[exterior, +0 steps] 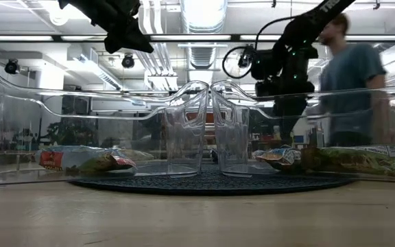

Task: Pick and place Granola Bars by type
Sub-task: Put the red granola bar into the left transparent bin

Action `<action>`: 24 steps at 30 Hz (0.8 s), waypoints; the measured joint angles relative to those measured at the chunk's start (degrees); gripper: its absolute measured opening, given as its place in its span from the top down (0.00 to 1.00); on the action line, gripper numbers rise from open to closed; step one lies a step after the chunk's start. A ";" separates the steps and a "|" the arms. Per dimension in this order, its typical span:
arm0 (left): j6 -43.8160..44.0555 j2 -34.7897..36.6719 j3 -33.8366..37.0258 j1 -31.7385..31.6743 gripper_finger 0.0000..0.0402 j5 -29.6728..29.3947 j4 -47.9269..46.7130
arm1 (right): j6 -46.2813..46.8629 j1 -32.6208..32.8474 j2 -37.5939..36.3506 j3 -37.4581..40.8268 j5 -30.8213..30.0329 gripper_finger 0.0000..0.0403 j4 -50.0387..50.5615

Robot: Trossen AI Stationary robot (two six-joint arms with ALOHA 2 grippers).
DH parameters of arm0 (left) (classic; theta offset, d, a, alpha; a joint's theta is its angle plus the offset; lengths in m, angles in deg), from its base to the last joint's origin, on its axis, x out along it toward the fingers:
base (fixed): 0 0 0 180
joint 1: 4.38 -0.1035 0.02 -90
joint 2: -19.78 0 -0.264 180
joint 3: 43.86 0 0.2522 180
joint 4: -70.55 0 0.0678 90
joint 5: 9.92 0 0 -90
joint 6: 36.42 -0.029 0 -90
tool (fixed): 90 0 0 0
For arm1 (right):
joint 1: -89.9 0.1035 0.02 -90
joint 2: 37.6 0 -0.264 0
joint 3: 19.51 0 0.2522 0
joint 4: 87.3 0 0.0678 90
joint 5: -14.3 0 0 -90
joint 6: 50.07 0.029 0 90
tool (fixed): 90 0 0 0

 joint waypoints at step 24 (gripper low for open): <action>0.00 0.00 0.00 0.02 1.00 -1.60 -0.03 | -4.06 0.67 9.49 0.04 -7.15 0.44 -3.87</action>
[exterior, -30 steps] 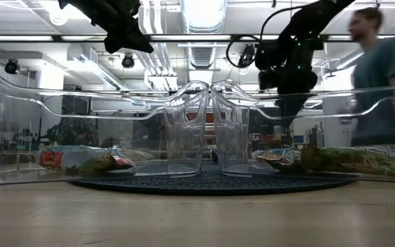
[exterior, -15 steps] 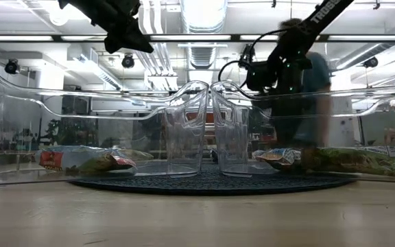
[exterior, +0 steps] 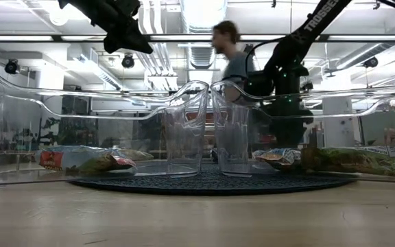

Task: Pick and place Granola Bars by type
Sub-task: Put the red granola bar into the left transparent bin

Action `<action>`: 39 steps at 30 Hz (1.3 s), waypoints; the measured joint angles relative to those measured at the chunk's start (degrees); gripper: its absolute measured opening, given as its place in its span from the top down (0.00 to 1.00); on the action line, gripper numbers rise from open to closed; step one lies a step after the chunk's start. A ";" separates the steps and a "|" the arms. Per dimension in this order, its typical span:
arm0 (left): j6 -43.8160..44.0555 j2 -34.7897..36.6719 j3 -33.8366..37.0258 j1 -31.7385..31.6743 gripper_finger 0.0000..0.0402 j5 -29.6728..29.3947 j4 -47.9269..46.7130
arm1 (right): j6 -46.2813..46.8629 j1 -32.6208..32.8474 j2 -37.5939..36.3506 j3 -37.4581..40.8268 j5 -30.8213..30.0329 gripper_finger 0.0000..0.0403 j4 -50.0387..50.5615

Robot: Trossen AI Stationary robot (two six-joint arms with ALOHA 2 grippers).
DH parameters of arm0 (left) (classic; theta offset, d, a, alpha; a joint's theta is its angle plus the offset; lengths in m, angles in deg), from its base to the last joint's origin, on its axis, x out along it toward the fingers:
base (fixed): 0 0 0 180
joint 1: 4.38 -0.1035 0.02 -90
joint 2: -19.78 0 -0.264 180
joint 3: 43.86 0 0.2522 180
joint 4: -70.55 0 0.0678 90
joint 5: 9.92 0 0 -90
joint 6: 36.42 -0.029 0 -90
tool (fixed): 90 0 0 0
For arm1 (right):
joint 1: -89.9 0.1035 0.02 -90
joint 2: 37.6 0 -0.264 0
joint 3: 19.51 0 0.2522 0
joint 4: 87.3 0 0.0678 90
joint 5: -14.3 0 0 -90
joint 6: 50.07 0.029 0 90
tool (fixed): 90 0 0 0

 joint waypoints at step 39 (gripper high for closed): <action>0.02 0.87 0.02 0.00 1.00 0.04 -0.61 | 0.46 0.14 -2.11 -3.90 -0.52 0.85 8.45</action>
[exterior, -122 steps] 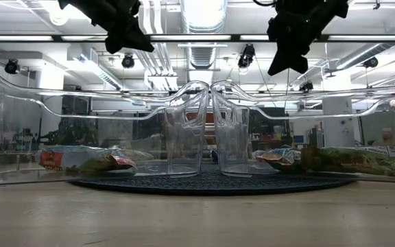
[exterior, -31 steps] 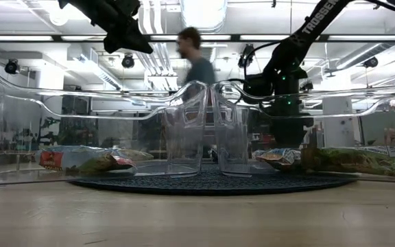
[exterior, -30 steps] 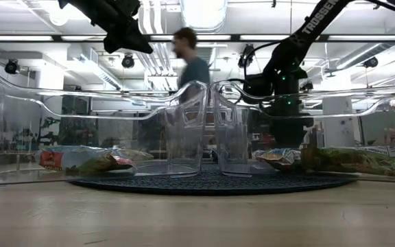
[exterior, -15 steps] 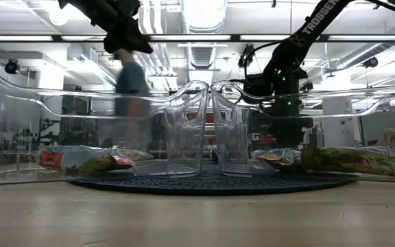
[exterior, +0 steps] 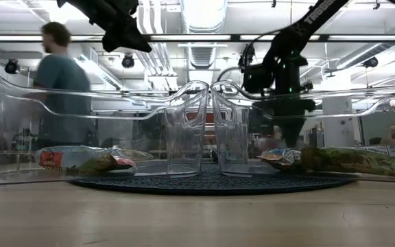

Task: Pick and place Granola Bars by type
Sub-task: Put the red granola bar into the left transparent bin

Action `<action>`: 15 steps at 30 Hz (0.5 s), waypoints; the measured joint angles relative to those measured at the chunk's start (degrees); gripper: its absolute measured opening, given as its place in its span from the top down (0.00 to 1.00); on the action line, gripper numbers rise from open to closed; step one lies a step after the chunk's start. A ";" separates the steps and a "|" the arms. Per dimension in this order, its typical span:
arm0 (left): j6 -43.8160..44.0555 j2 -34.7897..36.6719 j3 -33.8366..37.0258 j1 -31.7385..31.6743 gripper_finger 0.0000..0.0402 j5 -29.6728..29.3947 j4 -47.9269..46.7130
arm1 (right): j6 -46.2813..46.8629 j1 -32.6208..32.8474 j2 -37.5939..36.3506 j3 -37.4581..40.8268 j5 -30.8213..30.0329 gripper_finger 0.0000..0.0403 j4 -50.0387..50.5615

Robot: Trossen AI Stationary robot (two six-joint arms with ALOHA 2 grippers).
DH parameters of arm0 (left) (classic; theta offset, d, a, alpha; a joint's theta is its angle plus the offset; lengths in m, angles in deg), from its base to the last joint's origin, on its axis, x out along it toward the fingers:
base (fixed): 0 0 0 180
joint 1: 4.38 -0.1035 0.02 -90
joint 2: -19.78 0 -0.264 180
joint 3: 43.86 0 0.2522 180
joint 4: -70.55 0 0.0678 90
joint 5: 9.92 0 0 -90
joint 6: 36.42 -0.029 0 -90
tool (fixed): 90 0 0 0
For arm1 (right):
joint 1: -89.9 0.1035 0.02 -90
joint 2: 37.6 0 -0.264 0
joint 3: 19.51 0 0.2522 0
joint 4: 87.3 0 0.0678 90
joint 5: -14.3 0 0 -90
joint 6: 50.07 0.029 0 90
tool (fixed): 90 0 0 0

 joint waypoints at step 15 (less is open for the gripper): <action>3.58 4.54 0.00 0.18 1.00 3.52 -5.64 | 12.91 6.11 -16.07 -8.36 9.22 0.86 2.30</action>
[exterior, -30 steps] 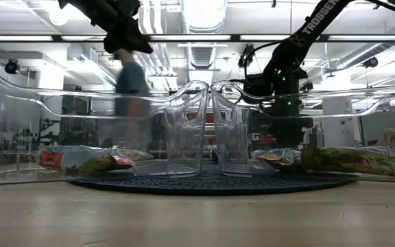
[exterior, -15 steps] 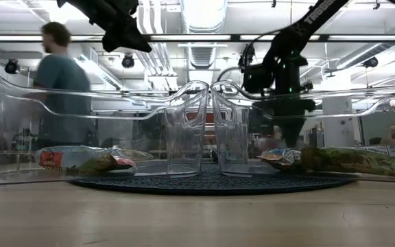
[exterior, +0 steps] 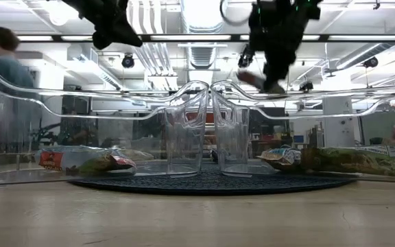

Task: Pick and place Granola Bars by type
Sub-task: Put the red granola bar into the left transparent bin

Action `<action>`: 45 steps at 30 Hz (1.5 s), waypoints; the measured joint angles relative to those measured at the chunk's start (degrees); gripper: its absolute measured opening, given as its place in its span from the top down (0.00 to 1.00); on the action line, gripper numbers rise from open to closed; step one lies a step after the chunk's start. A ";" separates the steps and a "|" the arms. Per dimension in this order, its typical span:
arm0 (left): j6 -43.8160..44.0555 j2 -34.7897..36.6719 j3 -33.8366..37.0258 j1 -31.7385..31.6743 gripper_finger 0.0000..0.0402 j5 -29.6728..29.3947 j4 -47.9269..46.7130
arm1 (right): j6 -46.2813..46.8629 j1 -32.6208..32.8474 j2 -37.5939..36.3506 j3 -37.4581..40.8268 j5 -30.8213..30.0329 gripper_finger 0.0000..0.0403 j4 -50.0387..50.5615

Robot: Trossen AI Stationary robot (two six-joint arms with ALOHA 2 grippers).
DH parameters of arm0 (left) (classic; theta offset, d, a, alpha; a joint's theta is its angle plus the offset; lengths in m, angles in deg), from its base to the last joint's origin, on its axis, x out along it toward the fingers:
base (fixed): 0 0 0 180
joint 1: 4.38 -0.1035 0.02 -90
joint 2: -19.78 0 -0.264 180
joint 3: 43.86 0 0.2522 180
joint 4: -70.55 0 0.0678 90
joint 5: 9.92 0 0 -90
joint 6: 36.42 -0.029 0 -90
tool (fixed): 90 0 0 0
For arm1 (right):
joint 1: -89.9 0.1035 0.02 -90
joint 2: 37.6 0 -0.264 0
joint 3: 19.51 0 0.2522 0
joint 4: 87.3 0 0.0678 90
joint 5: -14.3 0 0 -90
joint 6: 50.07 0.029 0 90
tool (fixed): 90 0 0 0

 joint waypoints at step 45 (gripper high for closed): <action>-3.82 4.36 0.00 0.35 1.00 0.54 -2.79 | 48.23 30.08 15.56 -14.72 2.10 0.88 -26.37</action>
